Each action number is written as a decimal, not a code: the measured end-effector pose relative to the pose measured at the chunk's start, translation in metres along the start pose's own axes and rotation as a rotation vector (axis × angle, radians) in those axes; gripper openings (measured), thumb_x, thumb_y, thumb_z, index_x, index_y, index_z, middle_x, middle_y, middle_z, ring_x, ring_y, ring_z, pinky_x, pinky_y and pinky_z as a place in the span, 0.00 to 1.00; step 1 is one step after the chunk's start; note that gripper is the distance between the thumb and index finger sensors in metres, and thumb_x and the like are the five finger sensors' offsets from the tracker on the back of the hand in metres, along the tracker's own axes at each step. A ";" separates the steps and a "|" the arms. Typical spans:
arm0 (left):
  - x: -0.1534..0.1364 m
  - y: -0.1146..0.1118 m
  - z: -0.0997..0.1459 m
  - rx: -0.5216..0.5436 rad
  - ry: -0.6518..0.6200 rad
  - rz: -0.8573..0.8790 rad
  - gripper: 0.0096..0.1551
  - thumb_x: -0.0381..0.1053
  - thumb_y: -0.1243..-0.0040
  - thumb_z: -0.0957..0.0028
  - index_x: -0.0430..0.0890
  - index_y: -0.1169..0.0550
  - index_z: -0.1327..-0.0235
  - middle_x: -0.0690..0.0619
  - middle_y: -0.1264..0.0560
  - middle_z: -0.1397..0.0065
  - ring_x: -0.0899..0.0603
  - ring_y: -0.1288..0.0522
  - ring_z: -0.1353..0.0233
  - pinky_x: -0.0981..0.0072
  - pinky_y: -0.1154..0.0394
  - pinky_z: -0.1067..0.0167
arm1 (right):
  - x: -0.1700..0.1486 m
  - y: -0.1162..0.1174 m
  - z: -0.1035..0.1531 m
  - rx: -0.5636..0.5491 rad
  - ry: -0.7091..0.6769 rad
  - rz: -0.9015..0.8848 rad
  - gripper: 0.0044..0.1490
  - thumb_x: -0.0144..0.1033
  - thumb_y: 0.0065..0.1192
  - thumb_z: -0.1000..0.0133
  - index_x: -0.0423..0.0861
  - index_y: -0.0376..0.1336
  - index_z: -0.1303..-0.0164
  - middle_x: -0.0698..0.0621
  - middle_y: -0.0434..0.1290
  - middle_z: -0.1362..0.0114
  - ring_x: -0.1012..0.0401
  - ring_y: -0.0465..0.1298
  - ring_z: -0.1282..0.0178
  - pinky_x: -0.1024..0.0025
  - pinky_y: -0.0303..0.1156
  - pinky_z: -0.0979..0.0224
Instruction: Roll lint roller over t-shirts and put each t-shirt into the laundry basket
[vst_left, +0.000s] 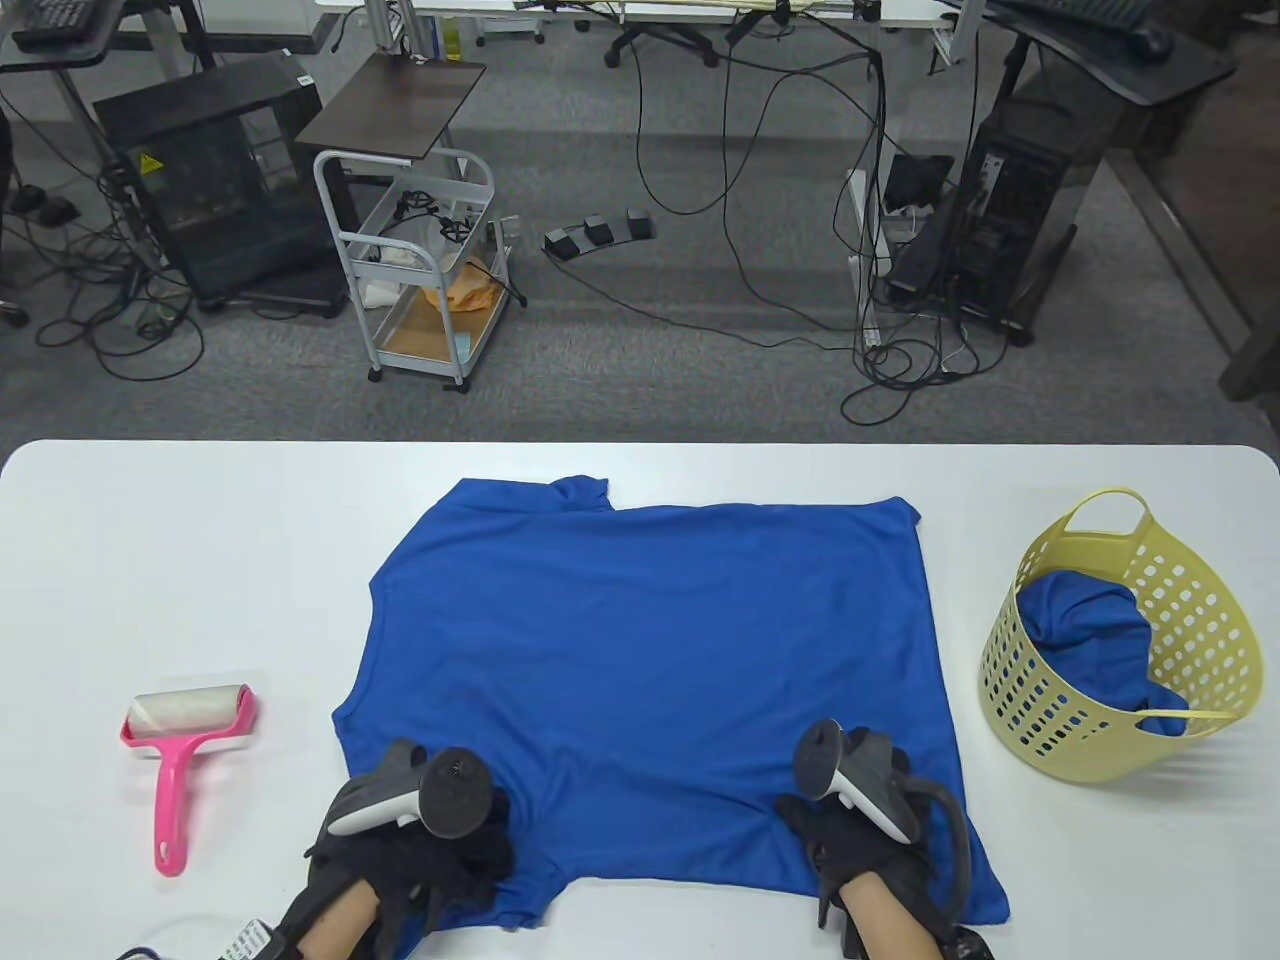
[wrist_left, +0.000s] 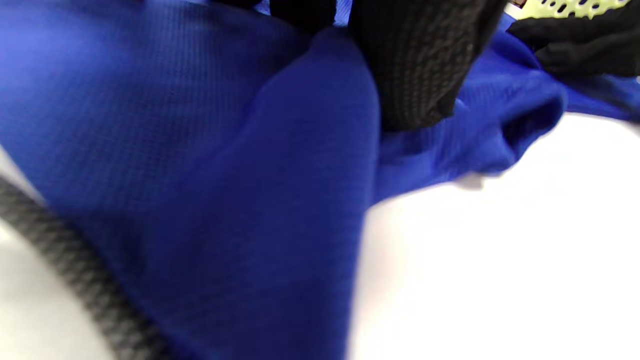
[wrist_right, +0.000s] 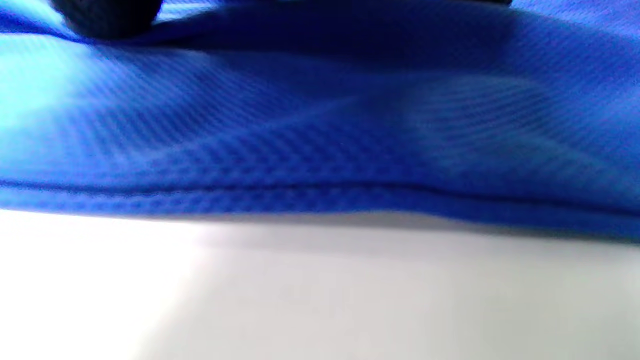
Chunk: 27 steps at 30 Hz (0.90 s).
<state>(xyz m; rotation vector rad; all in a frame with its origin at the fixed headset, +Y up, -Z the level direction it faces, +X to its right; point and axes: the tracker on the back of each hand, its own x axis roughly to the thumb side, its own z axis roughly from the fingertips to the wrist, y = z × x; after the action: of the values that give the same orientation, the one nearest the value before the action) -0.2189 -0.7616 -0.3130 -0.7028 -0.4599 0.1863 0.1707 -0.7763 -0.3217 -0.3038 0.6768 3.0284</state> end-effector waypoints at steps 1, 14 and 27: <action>-0.004 0.002 -0.001 -0.013 -0.008 0.047 0.21 0.58 0.34 0.48 0.65 0.22 0.41 0.60 0.49 0.16 0.42 0.58 0.14 0.27 0.53 0.27 | 0.000 0.000 0.000 -0.002 0.001 0.001 0.48 0.64 0.39 0.47 0.57 0.33 0.21 0.43 0.34 0.13 0.38 0.41 0.18 0.33 0.49 0.24; -0.022 0.044 -0.002 -0.071 0.000 0.191 0.31 0.65 0.36 0.49 0.60 0.25 0.32 0.56 0.39 0.15 0.39 0.47 0.12 0.30 0.52 0.24 | 0.000 0.001 0.000 -0.004 -0.005 -0.005 0.48 0.64 0.39 0.47 0.56 0.33 0.21 0.42 0.34 0.13 0.38 0.40 0.18 0.33 0.48 0.24; -0.090 0.197 -0.069 0.547 0.333 0.327 0.44 0.58 0.42 0.44 0.60 0.49 0.19 0.57 0.54 0.14 0.42 0.56 0.12 0.42 0.54 0.20 | 0.000 0.003 0.000 -0.006 -0.011 -0.014 0.48 0.64 0.38 0.47 0.56 0.33 0.21 0.42 0.33 0.14 0.38 0.40 0.18 0.32 0.46 0.24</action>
<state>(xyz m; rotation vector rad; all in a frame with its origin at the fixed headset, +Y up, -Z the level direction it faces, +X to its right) -0.2691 -0.6819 -0.5198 -0.2548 0.0371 0.4743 0.1709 -0.7786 -0.3204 -0.2905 0.6629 3.0169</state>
